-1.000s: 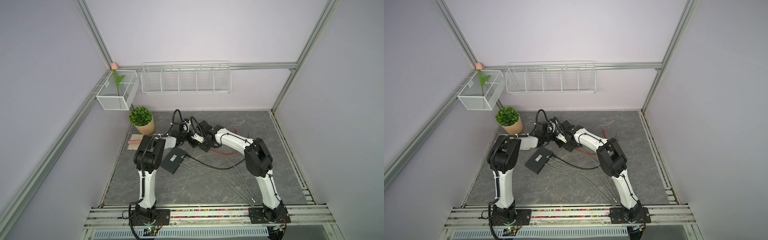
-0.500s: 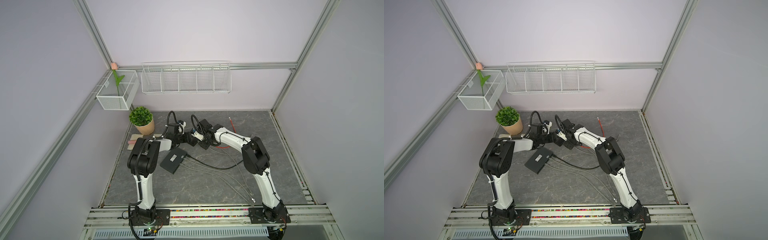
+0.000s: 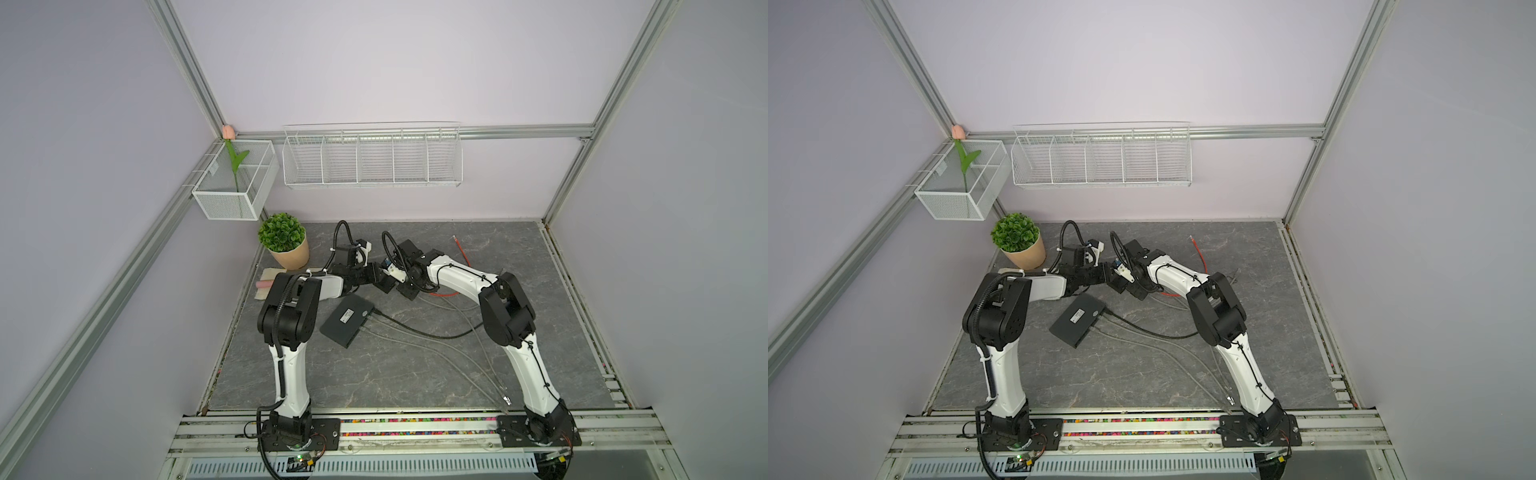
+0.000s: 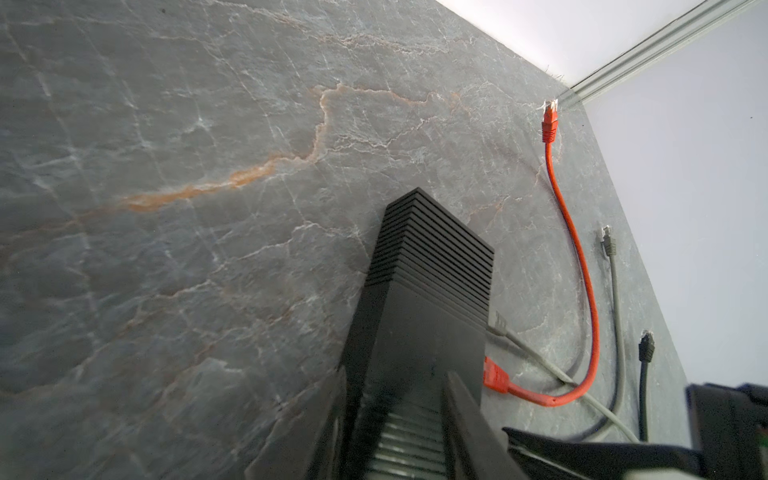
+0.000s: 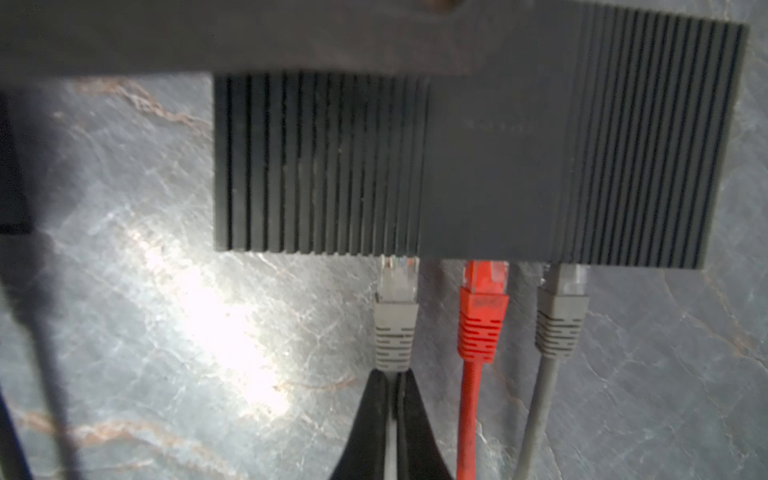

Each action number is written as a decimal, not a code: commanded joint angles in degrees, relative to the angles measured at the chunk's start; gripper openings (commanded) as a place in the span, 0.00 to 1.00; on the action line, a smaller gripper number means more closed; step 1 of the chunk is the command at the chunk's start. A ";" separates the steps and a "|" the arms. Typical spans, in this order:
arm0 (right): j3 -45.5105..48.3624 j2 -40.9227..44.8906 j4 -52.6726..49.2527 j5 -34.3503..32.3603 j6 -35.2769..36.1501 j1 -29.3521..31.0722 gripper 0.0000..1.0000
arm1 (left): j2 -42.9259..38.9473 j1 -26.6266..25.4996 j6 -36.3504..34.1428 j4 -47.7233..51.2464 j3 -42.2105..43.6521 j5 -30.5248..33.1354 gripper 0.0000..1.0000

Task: Insert the plug into the switch port

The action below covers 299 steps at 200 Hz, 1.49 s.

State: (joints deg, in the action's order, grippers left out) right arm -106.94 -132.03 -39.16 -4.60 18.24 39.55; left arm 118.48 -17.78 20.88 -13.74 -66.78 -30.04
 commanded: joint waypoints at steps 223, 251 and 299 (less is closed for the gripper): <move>3.99 5.50 8.54 2.44 -0.43 -1.80 0.07 | 6.34 -9.33 -8.16 11.07 -7.39 -2.21 0.25; 4.98 6.11 10.25 2.77 -0.73 -1.94 0.07 | 6.45 -9.98 -8.57 11.35 -7.37 -2.14 0.24; 7.41 7.43 13.57 3.79 -1.55 -2.62 0.07 | 6.82 -12.22 -9.17 11.88 -7.40 -1.62 0.23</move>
State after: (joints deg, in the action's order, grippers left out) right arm -99.92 -128.05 -38.20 -5.32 17.76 36.73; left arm 122.32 -24.10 12.86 -8.29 -74.35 -25.80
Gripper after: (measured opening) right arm 0.072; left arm 0.234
